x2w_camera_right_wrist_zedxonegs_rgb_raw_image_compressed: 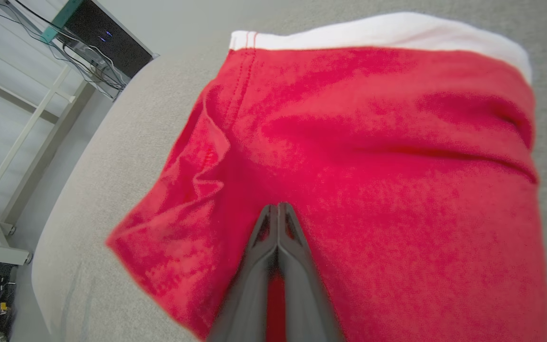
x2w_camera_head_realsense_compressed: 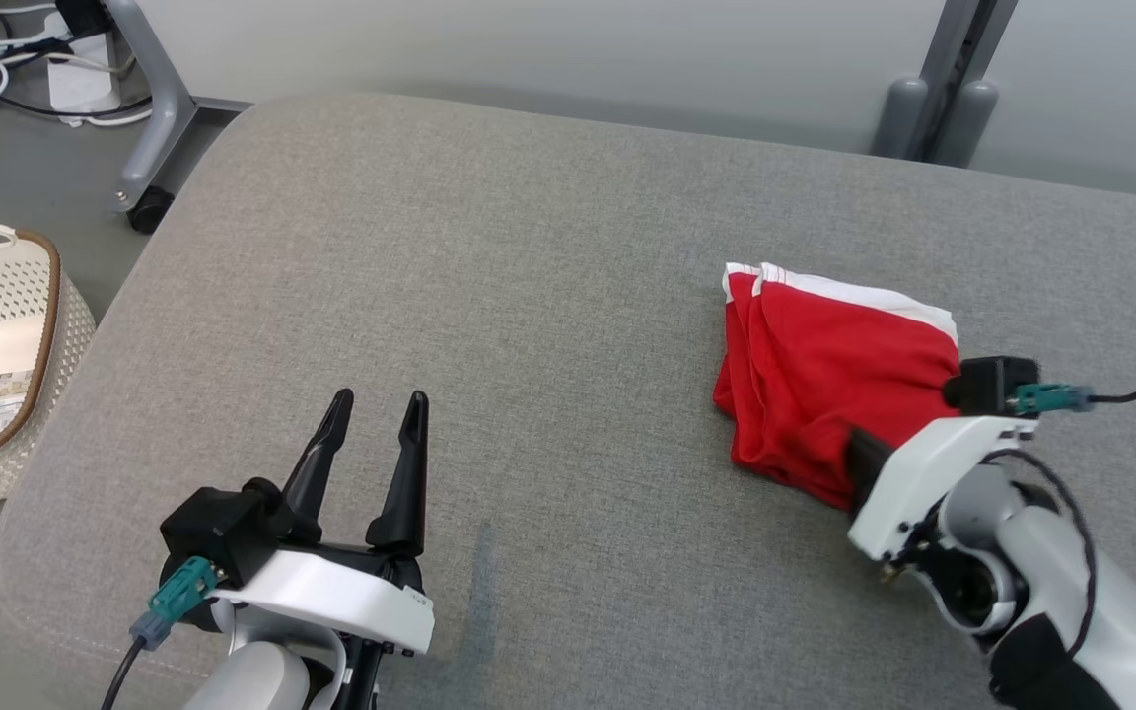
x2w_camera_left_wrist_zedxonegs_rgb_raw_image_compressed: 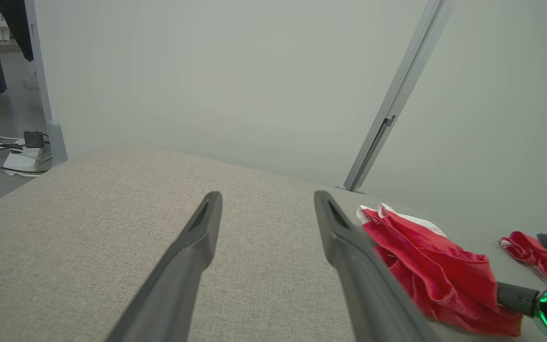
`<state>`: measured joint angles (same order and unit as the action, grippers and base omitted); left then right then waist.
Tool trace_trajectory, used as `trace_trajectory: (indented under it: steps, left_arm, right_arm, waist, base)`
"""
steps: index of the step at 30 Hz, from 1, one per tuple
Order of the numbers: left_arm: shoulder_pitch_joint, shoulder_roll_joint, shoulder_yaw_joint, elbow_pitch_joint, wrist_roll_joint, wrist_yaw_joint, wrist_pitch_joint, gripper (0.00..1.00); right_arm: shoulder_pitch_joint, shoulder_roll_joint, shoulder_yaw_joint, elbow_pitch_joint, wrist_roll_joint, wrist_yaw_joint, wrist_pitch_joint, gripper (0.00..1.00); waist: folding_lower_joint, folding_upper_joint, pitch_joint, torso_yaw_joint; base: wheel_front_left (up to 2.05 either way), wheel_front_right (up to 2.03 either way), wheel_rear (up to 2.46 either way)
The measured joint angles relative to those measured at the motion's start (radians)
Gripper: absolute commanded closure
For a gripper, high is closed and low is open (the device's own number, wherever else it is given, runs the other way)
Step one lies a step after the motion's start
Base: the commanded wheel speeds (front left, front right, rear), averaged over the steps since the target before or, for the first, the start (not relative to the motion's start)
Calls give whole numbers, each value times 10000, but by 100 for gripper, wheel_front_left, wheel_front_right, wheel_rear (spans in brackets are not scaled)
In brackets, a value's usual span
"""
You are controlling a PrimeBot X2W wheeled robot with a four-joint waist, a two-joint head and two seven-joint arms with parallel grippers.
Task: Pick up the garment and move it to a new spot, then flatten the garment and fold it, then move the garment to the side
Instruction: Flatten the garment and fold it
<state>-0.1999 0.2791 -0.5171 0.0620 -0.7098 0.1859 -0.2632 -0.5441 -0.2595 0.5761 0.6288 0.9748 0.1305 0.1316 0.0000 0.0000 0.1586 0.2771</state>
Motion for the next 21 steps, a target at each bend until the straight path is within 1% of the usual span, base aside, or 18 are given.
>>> trace_trajectory:
  steps: [7,10,13,14,15,16,17,18,21]
  left_arm:
    - [55,33,19,27,58,15,2,0]
    - [76,84,44,0,58,48,6,0]
    - [98,171,113,-40,58,96,19,0]
    - [117,184,132,-63,58,105,19,0]
    - [138,196,150,-82,56,130,21,0]
    - [172,211,169,-113,56,150,21,0]
    - [220,234,192,-138,54,182,23,0]
    - [260,255,219,-165,54,203,33,0]
    - [311,320,324,-236,48,267,33,0]
  right_arm:
    - [618,238,1162,-1480,257,0,-125,100]
    - [699,65,1235,-2069,267,0,-535,100]
    - [854,-284,1099,-2617,125,0,-953,100]
    - [895,-420,995,-2798,84,0,-1083,93]
    - [939,-571,863,-3001,17,0,-1208,76]
    - [992,-723,692,-3179,-79,0,-1335,53]
    - [1047,-882,518,-3350,-199,0,-1432,21]
    - [1108,-1034,299,-3530,-309,0,-1528,0]
    - [1349,-1415,-525,-4040,-775,0,-1868,0]
  waist:
    - [0,0,-230,-285]
    - [0,0,-361,-484]
    - [0,0,-501,-717]
    - [0,0,-551,-800]
    - [0,0,-602,-879]
    - [0,0,-652,-961]
    - [0,0,-698,-1049]
    - [0,0,-742,-1134]
    - [0,0,-859,-1403]
  base:
    - [0,0,0]
    - [0,0,0]
    - [0,0,0]
    - [0,0,0]
    - [0,0,0]
    - [0,0,0]
    - [0,0,0]
    - [0,0,0]
    - [0,0,0]
